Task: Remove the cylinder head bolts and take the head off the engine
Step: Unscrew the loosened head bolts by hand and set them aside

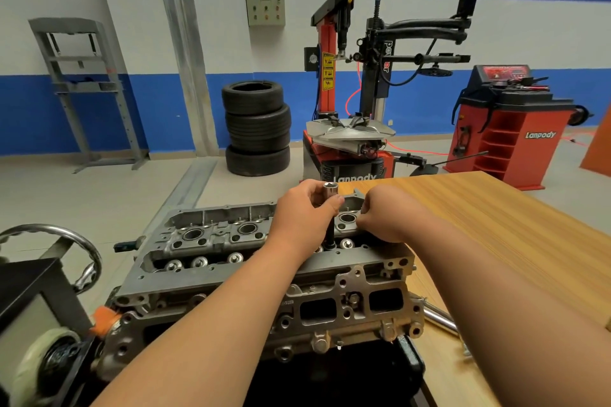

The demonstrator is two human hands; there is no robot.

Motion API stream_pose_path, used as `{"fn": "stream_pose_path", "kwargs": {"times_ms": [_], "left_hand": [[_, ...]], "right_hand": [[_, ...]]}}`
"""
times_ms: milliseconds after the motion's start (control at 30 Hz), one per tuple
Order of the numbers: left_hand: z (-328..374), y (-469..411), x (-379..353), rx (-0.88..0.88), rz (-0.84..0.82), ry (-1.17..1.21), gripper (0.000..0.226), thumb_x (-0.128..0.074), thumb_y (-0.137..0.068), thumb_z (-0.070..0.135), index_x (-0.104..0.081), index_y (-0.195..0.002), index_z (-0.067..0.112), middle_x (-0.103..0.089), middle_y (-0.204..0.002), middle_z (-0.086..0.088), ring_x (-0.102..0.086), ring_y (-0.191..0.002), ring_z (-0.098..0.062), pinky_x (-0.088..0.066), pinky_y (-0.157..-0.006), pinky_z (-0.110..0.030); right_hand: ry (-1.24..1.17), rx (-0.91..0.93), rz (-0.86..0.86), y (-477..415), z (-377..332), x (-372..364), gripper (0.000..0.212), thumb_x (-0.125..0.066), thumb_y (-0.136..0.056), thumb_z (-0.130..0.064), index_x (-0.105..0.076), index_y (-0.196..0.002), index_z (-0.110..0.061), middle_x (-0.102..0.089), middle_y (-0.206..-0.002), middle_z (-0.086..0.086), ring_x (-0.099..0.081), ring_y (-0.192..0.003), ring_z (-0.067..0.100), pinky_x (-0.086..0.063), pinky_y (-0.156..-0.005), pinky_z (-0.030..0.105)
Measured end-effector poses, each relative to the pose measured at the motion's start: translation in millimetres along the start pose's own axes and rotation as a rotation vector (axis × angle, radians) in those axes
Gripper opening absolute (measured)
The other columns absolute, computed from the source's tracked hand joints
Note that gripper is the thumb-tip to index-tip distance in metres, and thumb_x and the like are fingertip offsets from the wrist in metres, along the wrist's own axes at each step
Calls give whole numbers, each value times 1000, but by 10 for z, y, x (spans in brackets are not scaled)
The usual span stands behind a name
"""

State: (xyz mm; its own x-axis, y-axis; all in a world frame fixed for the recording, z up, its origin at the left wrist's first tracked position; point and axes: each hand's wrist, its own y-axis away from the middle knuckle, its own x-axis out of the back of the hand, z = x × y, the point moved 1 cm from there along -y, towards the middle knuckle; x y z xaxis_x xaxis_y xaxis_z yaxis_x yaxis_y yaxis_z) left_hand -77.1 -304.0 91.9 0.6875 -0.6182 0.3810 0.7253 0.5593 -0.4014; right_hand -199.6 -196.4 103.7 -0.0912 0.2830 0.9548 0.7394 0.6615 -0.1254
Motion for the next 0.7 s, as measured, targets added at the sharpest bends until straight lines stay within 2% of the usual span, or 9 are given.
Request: {"fn": "stream_pose_path", "kwargs": {"times_ms": [100, 167, 233, 333, 400, 500, 567, 600, 700], "left_hand": [[25, -2, -13, 21, 85, -8, 14, -76, -81, 35, -64, -80, 28, -68, -74, 12, -62, -69, 1, -40, -56, -10], [39, -14, -27, 27, 117, -18, 21, -80, -76, 37, -61, -75, 28, -66, -69, 12, -59, -63, 3, -37, -50, -8], [51, -20, -42, 14, 131, -31, 26, -81, -75, 38, -57, -73, 28, -62, -66, 13, -56, -59, 8, -38, -47, -8], [46, -17, -56, -2, 113, -34, 28, -79, -77, 37, -53, -73, 28, -58, -65, 13, -51, -58, 16, -37, -48, -5], [24, -1, -52, -1, 92, -22, 27, -77, -79, 38, -52, -76, 29, -57, -67, 13, -51, -58, 15, -37, -49, -7], [-15, 22, -35, 0, 35, -7, 17, -70, -84, 40, -55, -85, 32, -60, -76, 16, -54, -67, 13, -38, -50, -7], [-32, 28, -30, -3, -25, -19, 11, -62, -91, 39, -58, -100, 35, -60, -86, 20, -56, -77, 9, -36, -55, -7], [-43, 26, -35, -12, -57, -22, 16, -57, -93, 36, -59, -109, 32, -60, -91, 20, -56, -82, 5, -36, -60, -8], [-47, 28, -33, -25, -112, 9, 19, -52, -97, 28, -58, -115, 27, -66, -100, 13, -62, -95, -7, -51, -80, -26]], "right_hand": [[-47, -9, 33, 33, 24, -18, 23, -64, -83, -31, -69, -81, -9, -68, -75, 8, -65, -69, 22, -57, -66, 38], [-126, -11, 50, 54, 51, -25, 28, -64, -82, -31, -71, -84, -3, -66, -71, 9, -59, -63, 22, -53, -60, 37], [-223, -11, 63, 71, 87, -28, 25, -66, -82, -30, -70, -82, -5, -67, -73, 12, -58, -62, 23, -54, -62, 39], [-331, 1, 85, 96, 133, -47, 16, -66, -82, -29, -66, -79, -14, -67, -72, 5, -61, -65, 18, -53, -57, 35], [-494, -3, 152, 83, 146, -20, 16, -65, -83, -27, -64, -78, -12, -62, -66, -1, -54, -56, 10, -44, -49, 25], [-712, -35, 257, 41, 153, 99, 15, -65, -85, -25, -66, -80, -11, -63, -67, -2, -55, -55, 7, -44, -50, 24], [-860, -70, 190, 45, 158, 105, 12, -64, -87, -21, -67, -84, -10, -69, -75, 3, -58, -54, 6, -48, -48, 23], [-939, -88, 131, 58, 161, 74, 12, -63, -88, -19, -66, -87, -8, -70, -80, 7, -60, -53, 7, -49, -48, 22], [-1021, -120, 49, 130, 137, -19, 16, -60, -93, -17, -64, -94, -1, -70, -86, 12, -59, -54, 11, -50, -49, 19]]}}
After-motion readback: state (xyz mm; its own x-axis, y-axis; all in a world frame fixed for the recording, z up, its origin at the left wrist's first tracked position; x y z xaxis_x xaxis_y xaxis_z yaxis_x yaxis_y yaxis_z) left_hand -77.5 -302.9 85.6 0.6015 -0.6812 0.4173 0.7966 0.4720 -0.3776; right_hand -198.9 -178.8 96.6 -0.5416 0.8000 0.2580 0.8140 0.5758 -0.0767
